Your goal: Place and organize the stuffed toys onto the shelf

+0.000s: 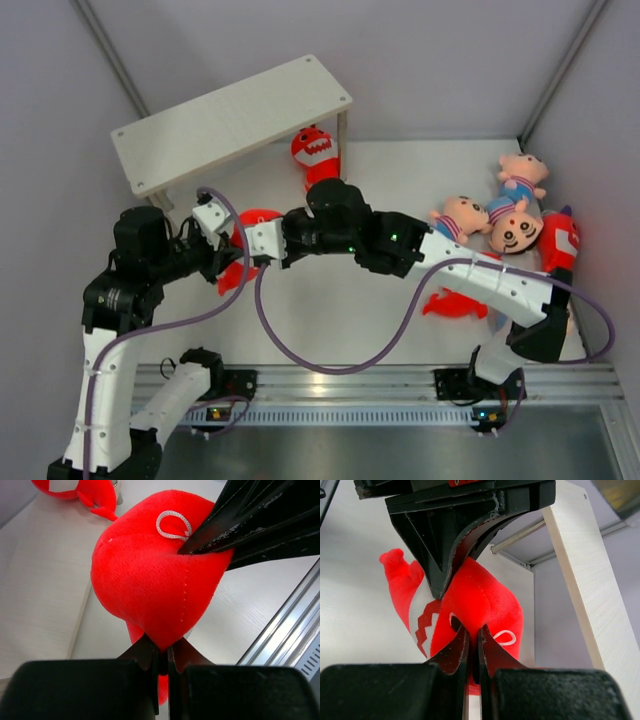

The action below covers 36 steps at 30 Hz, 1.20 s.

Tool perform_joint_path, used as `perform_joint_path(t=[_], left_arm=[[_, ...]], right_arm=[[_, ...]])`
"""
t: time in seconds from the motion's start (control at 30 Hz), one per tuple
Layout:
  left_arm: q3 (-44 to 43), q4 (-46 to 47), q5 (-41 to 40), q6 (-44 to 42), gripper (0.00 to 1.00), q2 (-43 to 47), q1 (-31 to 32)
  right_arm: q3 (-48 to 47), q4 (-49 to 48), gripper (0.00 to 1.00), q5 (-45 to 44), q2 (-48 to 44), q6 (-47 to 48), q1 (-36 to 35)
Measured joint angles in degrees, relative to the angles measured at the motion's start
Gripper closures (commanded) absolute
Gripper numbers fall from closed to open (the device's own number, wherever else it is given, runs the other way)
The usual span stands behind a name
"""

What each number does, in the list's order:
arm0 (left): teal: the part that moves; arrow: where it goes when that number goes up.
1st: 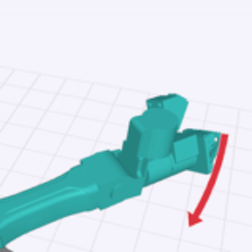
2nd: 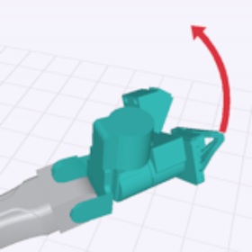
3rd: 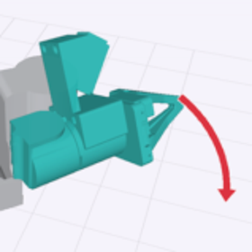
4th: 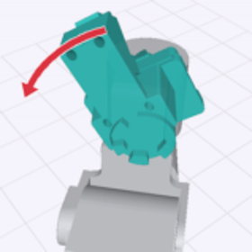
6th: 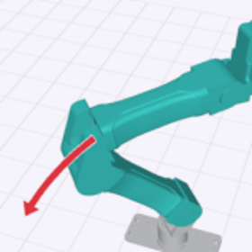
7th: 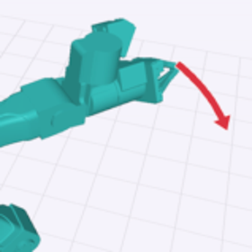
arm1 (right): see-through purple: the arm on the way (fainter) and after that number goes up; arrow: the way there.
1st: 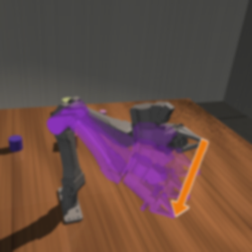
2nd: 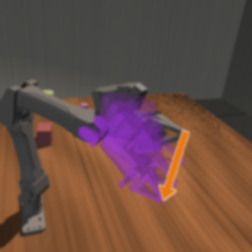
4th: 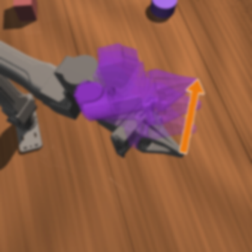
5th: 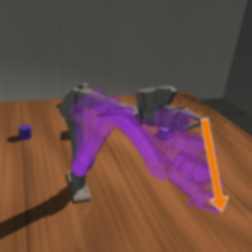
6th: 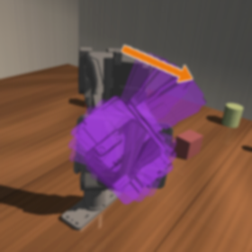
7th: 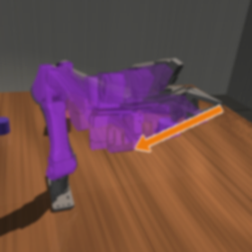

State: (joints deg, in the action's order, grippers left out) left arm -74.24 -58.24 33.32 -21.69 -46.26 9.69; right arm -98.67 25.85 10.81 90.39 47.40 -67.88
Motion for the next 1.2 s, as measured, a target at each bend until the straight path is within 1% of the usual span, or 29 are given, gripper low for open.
perform_joint_path(t=[0.03, 0.07, 0.1, 0.13, 0.17, 0.2, 0.23, 0.33, 0.43, 0.5, 0.57, 0.7, 0.77, 0.87, 0.9, 1.07, 1.1, 1.13, 1.2], left_arm=[[0.11, 0.02, 0.0, 0.37, 1.0, 0.0, 0.0], [0.15, 0.02, -0.13, 0.87, 1.0, 0.0, 0.0], [0.15, 0.04, -0.42, 1.42, 1.0, 0.02, 0.0], [0.15, 0.17, -1.55, 2.78, 1.0, 0.04, 0.0], [0.22, 0.35, -2.54, 3.98, 1.0, 0.04, 0.0], [0.37, 0.61, -3.89, 5.77, 1.0, 0.04, -0.04], [0.57, 1.11, -5.01, 7.45, 1.0, 0.04, -0.04], [0.68, 3.56, -9.03, 13.57, 1.0, 0.26, -0.04], [0.5, 6.4, -12.7, 19.41, 1.0, 0.37, -0.04], [-0.15, 7.63, -14.69, 22.86, 1.0, 0.24, -0.04], [-1.38, 8.39, -15.98, 25.88, 1.0, -0.28, -0.04], [-3.43, 10.19, -17.81, 30.73, 1.0, -0.9, -0.09], [-3.56, 10.71, -18.25, 32.13, 1.0, -0.9, -0.22], [-3.58, 10.73, -18.84, 33.31, 1.0, -0.9, -0.37], [-3.63, 10.71, -18.95, 33.59, 1.0, -0.9, -0.44], [-4.42, 10.69, -20.28, 34.07, 1.0, -0.92, -0.74], [-4.57, 10.86, -20.37, 34.21, 1.0, -0.94, -0.76], [-4.7, 11.08, -20.35, 34.36, 1.0, -0.94, -0.76], [-4.83, 11.45, -20.37, 34.93, 1.0, -0.9, -0.76]], right_arm=[[0.04, -0.09, 0.98, 0.02, 0.0, 0.04, 0.0], [0.24, -0.35, 0.85, -0.09, 0.0, 0.0, 0.0], [0.85, -1.44, 0.61, -0.39, -0.04, -0.22, 0.0], [2.27, -4.07, 0.26, -1.09, -0.31, -1.73, -0.04], [4.26, -7.19, 0.19, -2.36, -0.74, -3.76, -0.11], [6.27, -10.64, 0.08, -4.37, -1.16, -5.81, -0.13], [8.37, -14.12, 0.01, -5.7, -1.6, -9.79, 0.2], [17.49, -25.0, 0.01, -9.38, -4.37, -28.2, 2.78], [30.88, -37.38, 0.01, -14.84, -9.35, -44.87, 5.97], [39.95, -46.01, 0.01, -19.02, -11.96, -53.51, 6.38], [44.02, -51.25, 0.01, -22.51, -11.76, -58.64, 4.33], [43.87, -59.69, 0.0, -25.05, -7.32, -66.62, -0.02], [40.98, -62.31, 0.01, -24.94, -4.09, -70.82, -0.63], [36.15, -65.85, 0.06, -24.63, 0.66, -76.89, -0.59], [35.15, -66.9, 0.1, -24.39, 1.81, -78.6, -0.59], [31.34, -68.41, 0.15, -23.02, 7.65, -87.01, -0.59], [31.04, -68.54, 0.23, -22.8, 8.52, -88.26, -0.59], [30.86, -68.7, 0.25, -22.53, 9.18, -88.85, -0.59], [29.97, -68.32, 0.21, -21.94, 10.45, -90.18, -0.59]])
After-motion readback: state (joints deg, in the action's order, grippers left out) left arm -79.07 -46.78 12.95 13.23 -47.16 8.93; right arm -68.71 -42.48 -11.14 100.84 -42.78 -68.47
